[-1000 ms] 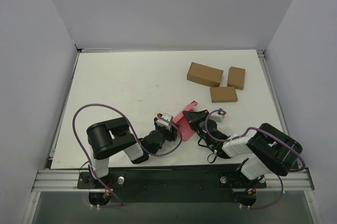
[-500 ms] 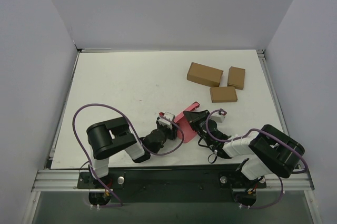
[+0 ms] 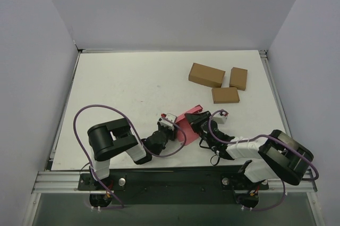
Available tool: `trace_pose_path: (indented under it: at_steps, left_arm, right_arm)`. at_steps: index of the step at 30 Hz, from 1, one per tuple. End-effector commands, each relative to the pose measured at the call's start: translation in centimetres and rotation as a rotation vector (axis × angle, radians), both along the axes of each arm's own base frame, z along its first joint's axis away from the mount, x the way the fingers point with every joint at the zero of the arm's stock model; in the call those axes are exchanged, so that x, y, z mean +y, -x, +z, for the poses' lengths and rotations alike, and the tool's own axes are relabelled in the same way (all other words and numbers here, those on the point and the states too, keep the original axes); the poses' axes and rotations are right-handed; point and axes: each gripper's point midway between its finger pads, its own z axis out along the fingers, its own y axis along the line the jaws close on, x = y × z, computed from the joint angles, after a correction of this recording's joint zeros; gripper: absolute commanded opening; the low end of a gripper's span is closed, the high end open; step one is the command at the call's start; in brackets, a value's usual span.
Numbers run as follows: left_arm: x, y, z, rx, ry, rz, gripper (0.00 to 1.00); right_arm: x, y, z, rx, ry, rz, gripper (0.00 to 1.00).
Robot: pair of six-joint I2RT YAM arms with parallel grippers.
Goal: Fold the paper box
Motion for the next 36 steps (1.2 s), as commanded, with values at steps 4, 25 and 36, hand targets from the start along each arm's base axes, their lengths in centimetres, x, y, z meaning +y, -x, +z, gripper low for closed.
trace_pose_path:
  at_steps: [4, 25, 36]
  left_arm:
    - [0.8, -2.4, 8.8, -0.168, 0.287, 0.138, 0.17]
    - [1.6, 6.5, 9.4, 0.134, 0.267, -0.588, 0.08]
    - [3.1, 9.4, 12.1, 0.208, 0.273, -0.708, 0.08]
  right_arm:
    - [-0.1, 1.3, 0.3, 0.010, 0.154, 0.052, 0.31]
    - [-8.7, 6.4, 7.6, -0.178, 0.858, 0.426, 0.75]
    - [-6.7, 6.0, 10.7, -0.315, 0.902, 0.541, 0.72]
